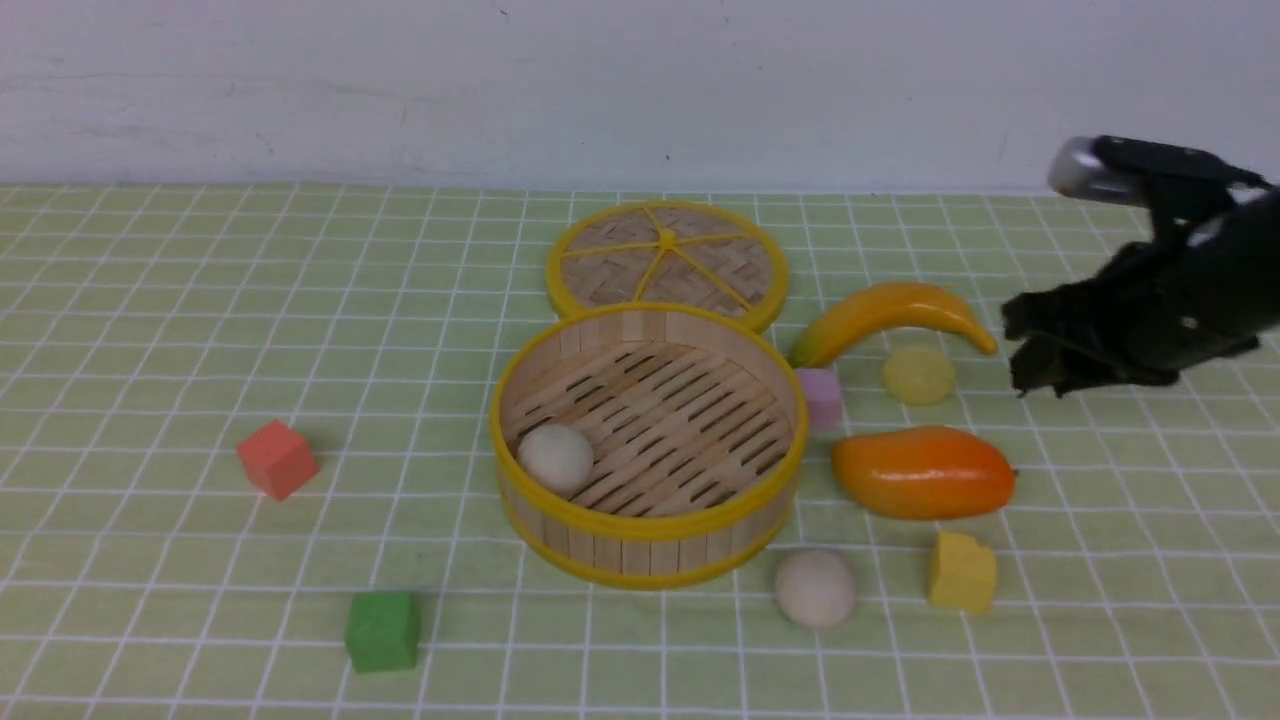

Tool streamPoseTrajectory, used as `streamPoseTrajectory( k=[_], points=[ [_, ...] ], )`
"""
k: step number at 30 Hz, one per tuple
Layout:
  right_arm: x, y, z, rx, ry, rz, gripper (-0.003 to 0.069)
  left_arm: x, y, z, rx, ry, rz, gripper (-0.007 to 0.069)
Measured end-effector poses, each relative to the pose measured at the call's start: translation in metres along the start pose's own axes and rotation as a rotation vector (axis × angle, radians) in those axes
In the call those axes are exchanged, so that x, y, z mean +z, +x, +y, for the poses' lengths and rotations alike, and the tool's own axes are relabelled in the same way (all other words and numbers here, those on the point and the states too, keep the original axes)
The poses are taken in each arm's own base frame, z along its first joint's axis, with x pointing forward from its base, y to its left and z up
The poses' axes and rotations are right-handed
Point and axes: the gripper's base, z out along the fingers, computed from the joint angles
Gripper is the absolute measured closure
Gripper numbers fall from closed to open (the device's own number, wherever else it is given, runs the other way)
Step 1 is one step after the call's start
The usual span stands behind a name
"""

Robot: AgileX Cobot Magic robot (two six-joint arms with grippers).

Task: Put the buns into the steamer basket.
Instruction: Use the right arm to grab a steamed stuffed bun

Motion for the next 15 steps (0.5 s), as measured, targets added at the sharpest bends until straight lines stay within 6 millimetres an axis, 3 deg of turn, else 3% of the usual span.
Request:
streamPoseTrajectory(
  k=[8,15],
  points=[
    [0.062,-0.056,0.007,-0.003,0.14,0.063,0.0418,0.0,0.0,0.0,0.0,0.0,0.0,0.0387],
    [0.092,-0.067,0.006,0.005,0.189,0.07,0.0418,0.0,0.0,0.0,0.0,0.0,0.0,0.0387]
  ],
)
